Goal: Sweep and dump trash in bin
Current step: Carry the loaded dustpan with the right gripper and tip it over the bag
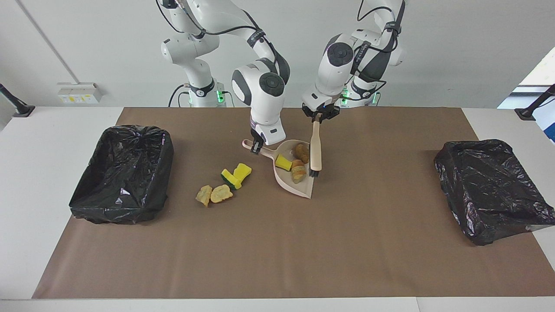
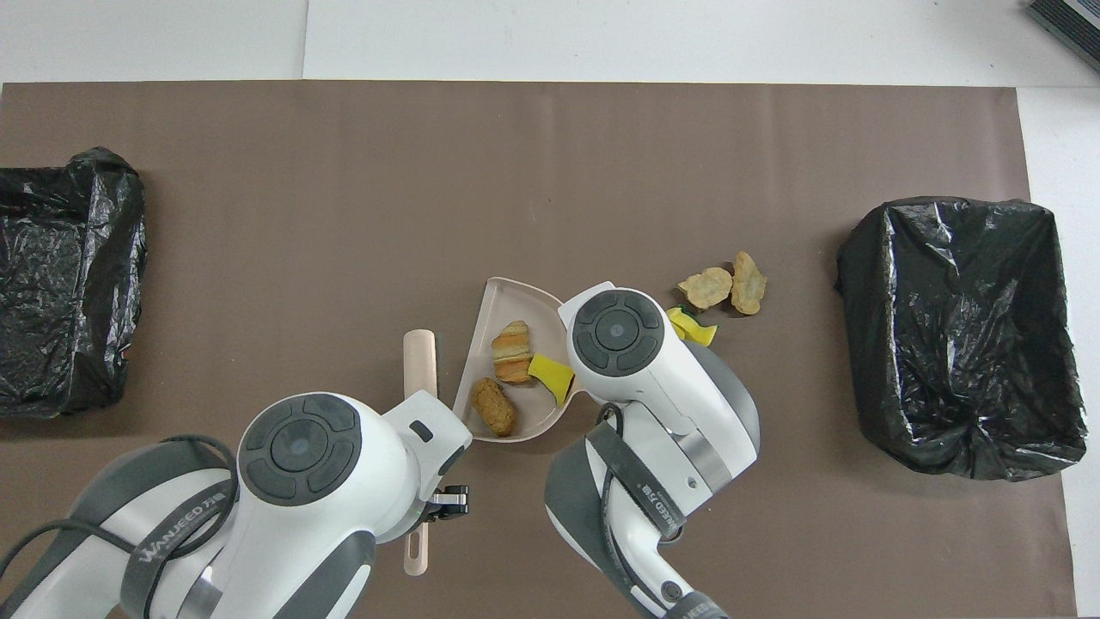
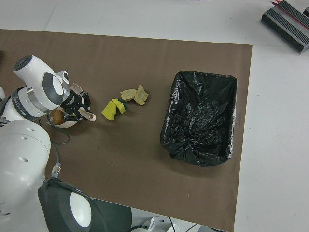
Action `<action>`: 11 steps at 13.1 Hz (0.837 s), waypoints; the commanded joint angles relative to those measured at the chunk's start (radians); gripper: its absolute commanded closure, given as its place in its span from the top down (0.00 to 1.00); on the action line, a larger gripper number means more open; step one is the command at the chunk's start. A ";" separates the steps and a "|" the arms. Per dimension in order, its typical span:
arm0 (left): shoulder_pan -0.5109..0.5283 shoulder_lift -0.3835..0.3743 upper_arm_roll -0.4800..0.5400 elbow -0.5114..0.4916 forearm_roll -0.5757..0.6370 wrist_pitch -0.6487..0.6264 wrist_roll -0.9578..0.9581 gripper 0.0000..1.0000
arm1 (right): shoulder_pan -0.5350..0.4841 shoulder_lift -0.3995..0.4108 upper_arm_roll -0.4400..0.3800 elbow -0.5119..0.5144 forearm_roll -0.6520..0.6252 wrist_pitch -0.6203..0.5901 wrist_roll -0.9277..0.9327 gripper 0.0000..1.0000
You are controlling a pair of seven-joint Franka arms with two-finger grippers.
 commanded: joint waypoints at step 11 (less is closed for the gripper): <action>-0.229 -0.104 -0.185 -0.231 0.002 0.245 -0.392 0.00 | -0.405 -0.261 -0.007 0.077 -0.006 -0.173 -0.130 0.00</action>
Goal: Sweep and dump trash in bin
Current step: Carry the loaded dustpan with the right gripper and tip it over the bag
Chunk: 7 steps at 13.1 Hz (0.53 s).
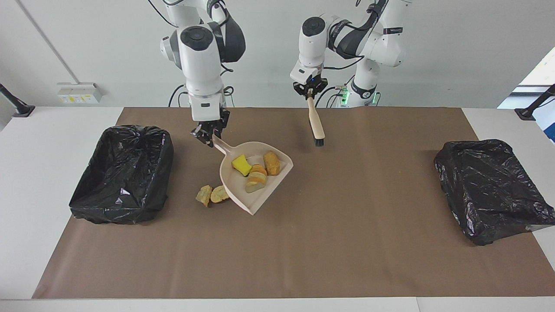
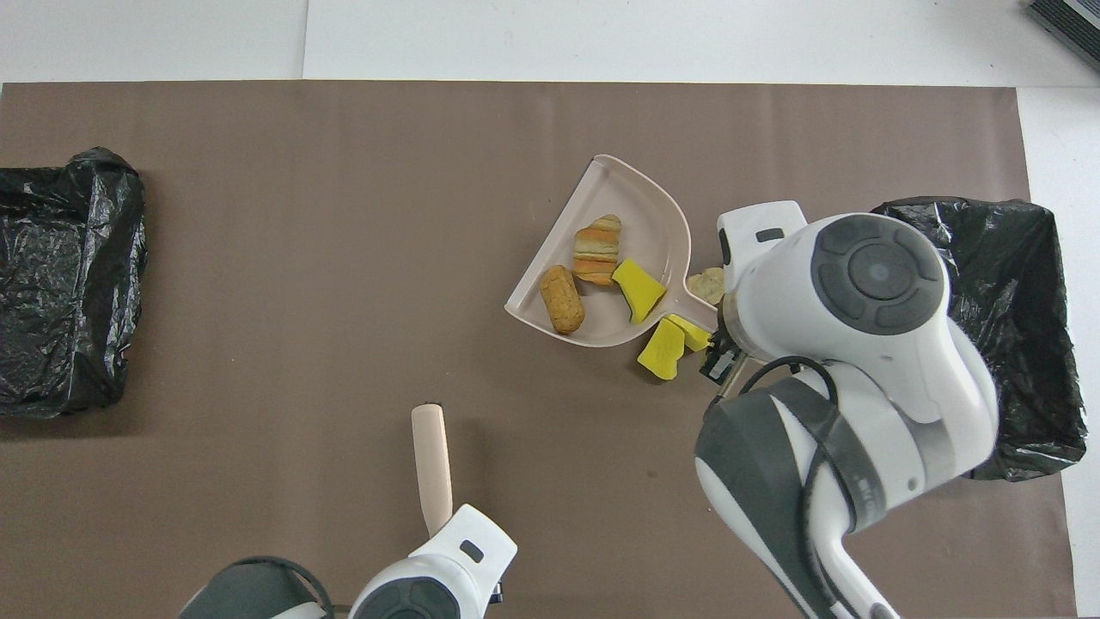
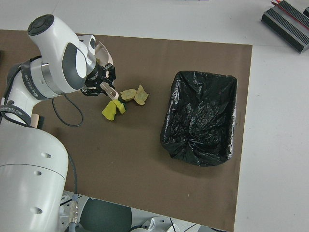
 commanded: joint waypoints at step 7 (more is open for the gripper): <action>-0.187 0.094 0.015 -0.032 -0.049 0.140 -0.113 0.00 | -0.448 -0.019 0.005 0.057 0.006 -0.115 -0.475 0.00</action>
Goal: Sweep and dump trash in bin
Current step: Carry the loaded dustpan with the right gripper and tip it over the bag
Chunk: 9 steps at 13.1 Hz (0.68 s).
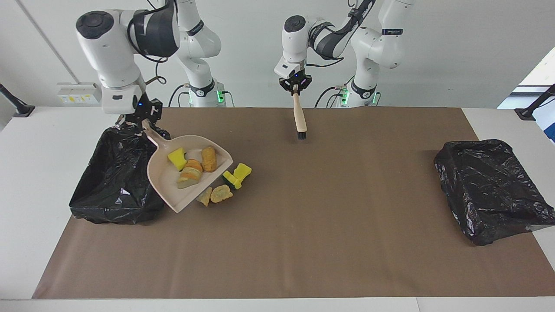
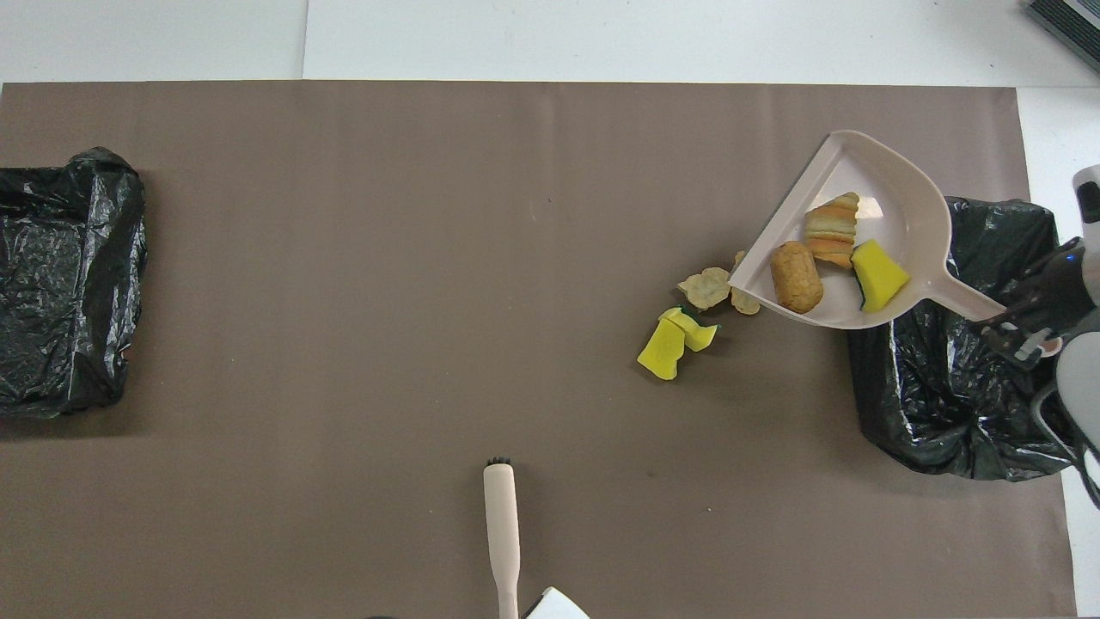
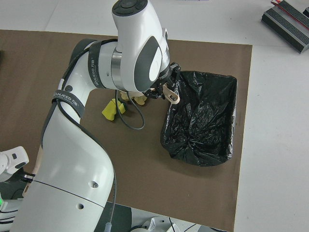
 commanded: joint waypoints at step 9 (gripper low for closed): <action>-0.037 0.060 0.017 -0.022 -0.021 0.073 0.007 0.22 | -0.322 -0.013 -0.010 0.001 -0.259 0.125 -0.418 0.00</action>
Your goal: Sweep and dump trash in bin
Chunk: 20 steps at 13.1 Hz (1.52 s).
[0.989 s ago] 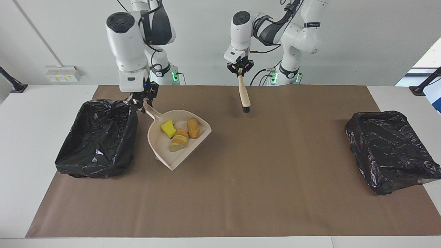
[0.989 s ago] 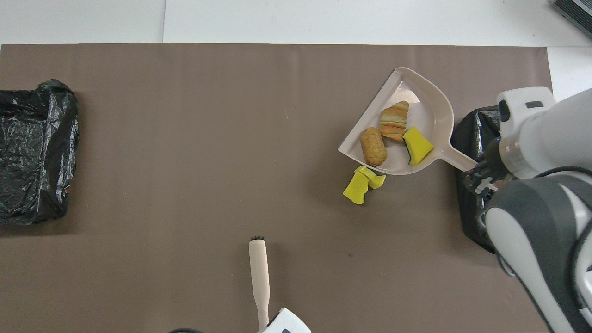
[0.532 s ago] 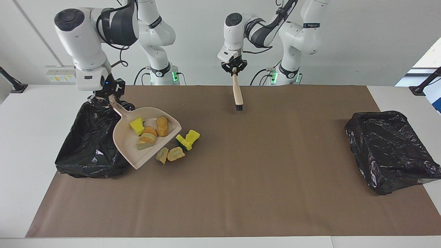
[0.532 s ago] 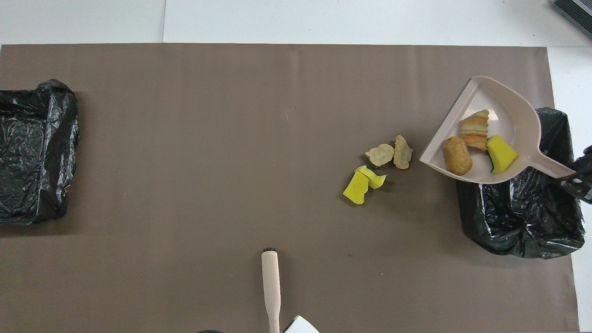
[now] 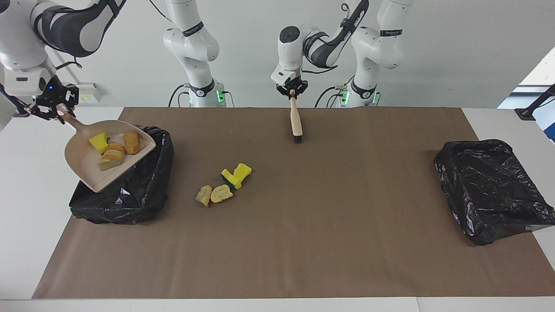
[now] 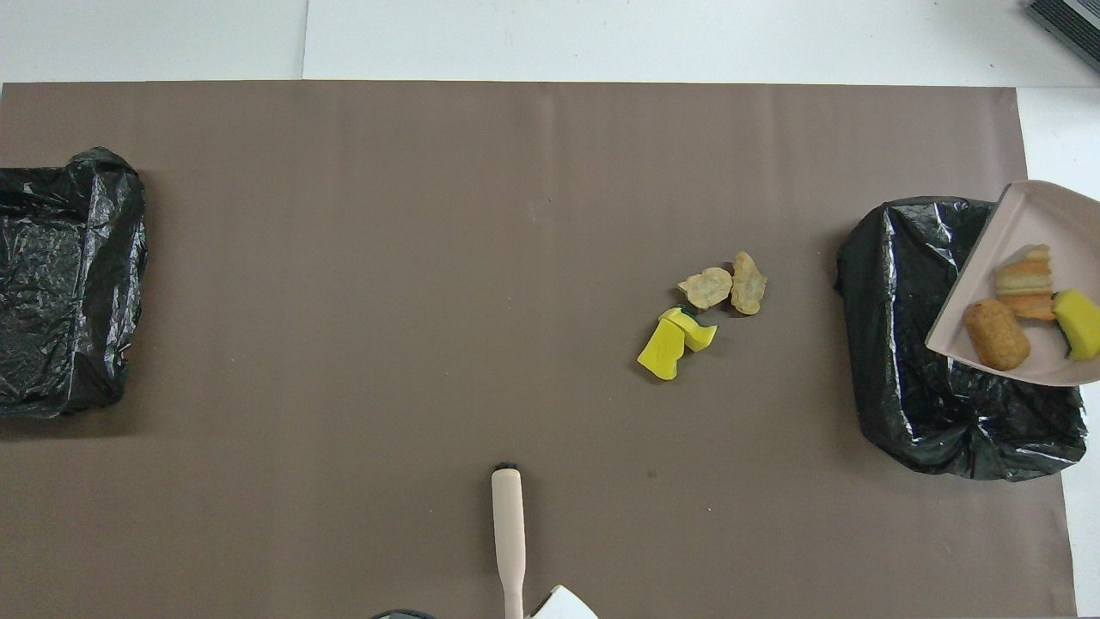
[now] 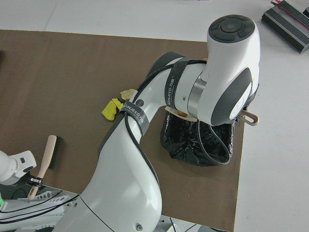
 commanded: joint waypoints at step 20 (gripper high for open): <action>0.749 0.078 0.026 0.628 0.180 -0.424 0.800 1.00 | 0.032 -0.012 0.018 -0.024 -0.546 0.105 -0.058 0.00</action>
